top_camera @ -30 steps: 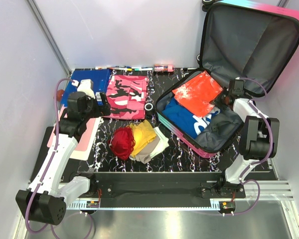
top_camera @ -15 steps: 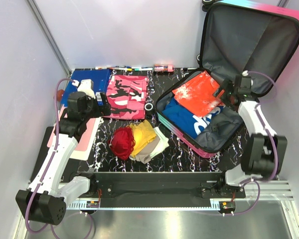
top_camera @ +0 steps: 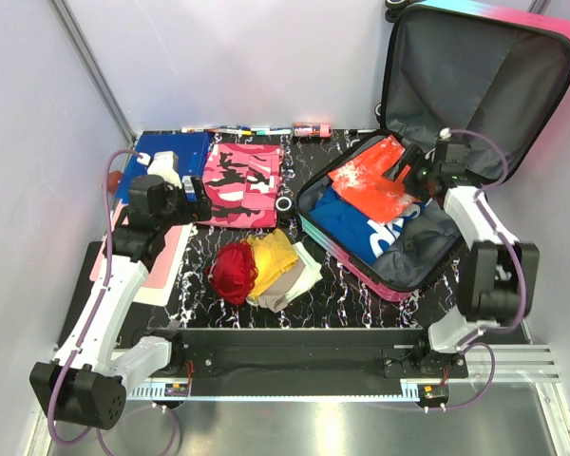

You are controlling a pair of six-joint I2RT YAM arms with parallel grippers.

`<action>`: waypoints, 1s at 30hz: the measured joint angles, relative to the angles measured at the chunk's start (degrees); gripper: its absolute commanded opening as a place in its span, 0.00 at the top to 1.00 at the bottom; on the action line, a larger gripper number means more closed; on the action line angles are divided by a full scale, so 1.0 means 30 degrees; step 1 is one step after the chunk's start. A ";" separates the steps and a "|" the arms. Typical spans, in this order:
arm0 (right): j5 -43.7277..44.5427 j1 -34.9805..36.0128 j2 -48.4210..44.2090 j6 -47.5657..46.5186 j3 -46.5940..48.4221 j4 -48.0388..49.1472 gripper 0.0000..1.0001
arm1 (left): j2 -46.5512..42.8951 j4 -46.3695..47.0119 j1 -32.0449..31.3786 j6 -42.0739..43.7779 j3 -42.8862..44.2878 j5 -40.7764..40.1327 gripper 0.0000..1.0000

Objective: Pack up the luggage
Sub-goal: Place the clothes in the luggage, then pick up the clothes from the corner of the board.

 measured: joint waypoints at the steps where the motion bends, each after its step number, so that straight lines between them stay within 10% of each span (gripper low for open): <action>1: -0.0226 0.0000 0.0816 0.0051 -0.0007 -0.0007 0.14 | 0.0000 0.0000 0.0000 -0.0015 0.0000 0.0000 0.01; 15: 0.0131 0.0386 0.2113 0.0444 -0.0459 0.0437 0.14 | 0.0160 0.0000 0.0000 -0.0036 0.0000 -0.0007 0.01; 30: 0.1137 0.6681 0.2142 0.0160 0.5202 -0.0073 0.14 | 0.0168 0.0000 0.0000 -0.0058 0.0000 0.0007 0.01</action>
